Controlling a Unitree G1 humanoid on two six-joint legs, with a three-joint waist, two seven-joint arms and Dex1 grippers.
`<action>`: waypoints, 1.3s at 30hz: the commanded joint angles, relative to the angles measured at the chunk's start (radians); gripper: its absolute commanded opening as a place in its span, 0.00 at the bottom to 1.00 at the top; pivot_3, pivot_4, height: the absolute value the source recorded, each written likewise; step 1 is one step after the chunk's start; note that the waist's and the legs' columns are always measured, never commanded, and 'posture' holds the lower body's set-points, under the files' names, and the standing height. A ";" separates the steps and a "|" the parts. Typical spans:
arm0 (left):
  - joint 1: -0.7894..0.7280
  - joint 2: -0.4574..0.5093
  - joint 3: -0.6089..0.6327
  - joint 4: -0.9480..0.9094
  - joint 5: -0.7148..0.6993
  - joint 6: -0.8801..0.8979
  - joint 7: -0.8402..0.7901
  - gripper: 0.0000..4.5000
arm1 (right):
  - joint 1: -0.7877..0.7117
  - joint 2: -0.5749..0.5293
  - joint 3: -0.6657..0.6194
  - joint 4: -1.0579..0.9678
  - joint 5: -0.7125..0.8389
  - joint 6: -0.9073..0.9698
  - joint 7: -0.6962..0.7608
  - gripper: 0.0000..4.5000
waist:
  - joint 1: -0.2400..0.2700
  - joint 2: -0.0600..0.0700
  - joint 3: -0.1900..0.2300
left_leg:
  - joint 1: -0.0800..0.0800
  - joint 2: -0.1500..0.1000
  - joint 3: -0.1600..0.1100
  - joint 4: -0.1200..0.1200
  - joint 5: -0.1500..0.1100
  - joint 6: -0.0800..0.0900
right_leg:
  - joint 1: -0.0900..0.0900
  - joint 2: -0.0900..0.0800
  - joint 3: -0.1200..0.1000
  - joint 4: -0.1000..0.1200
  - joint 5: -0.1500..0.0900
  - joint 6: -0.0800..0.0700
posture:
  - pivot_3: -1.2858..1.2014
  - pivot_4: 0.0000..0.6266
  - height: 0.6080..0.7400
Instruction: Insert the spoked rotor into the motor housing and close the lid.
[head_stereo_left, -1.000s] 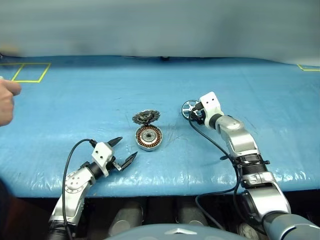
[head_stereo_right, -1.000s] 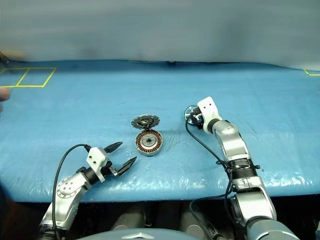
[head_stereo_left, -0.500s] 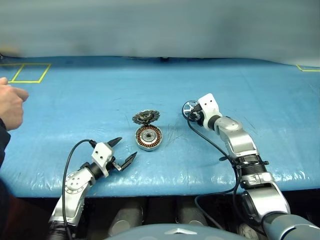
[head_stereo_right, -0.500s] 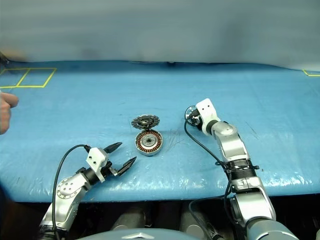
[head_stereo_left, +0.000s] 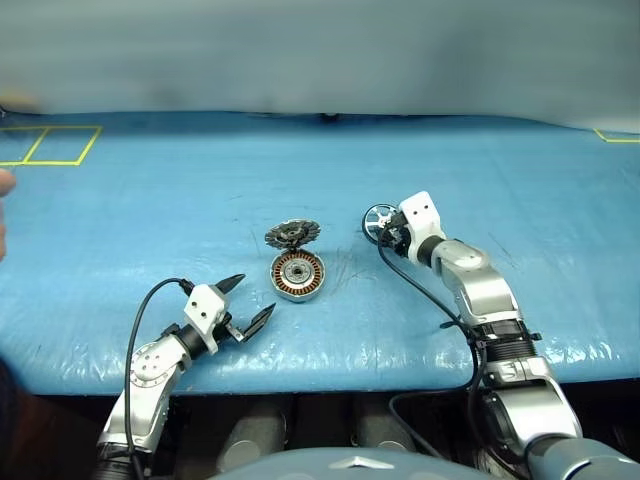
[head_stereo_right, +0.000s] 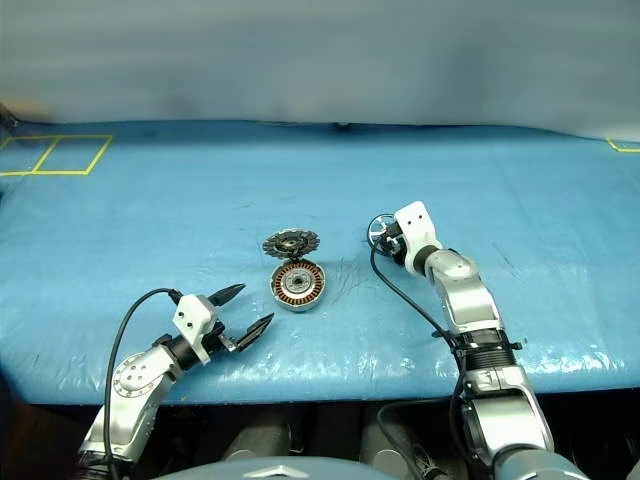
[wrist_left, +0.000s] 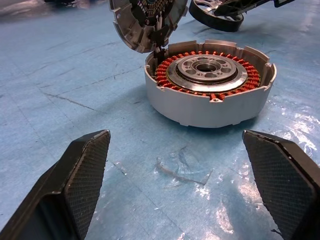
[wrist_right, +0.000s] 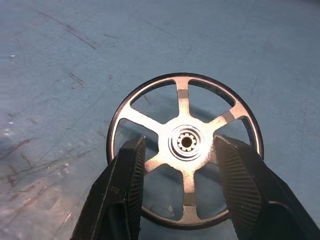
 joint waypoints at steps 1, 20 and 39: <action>-0.004 0.001 -0.003 -0.039 0.003 -0.003 0.000 1.00 | 0.028 -0.021 -0.013 -0.112 0.010 0.016 0.004 0.25 | -0.002 0.000 0.000 | 0.000 0.000 0.000 0.000 0.000 0.000 | 0.000 0.000 0.000 0.000 0.000 0.000 | 0.52 0.24 1.00; -0.016 0.003 -0.015 -0.045 0.005 0.008 0.001 1.00 | -0.014 -0.072 0.056 -0.069 -0.060 -0.042 0.000 0.36 | -0.001 0.000 0.000 | 0.001 0.000 0.000 0.000 0.000 0.000 | 0.000 0.000 0.000 0.000 0.000 0.000 | 0.52 0.24 1.00; 0.009 0.001 -0.013 -0.046 0.003 0.007 0.013 1.00 | -0.134 -0.038 0.083 0.093 -0.072 -0.058 0.028 0.36 | -0.001 0.000 0.000 | 0.000 0.000 0.000 0.000 0.000 0.000 | 0.000 0.000 0.000 0.000 0.000 0.000 | 0.52 0.24 1.00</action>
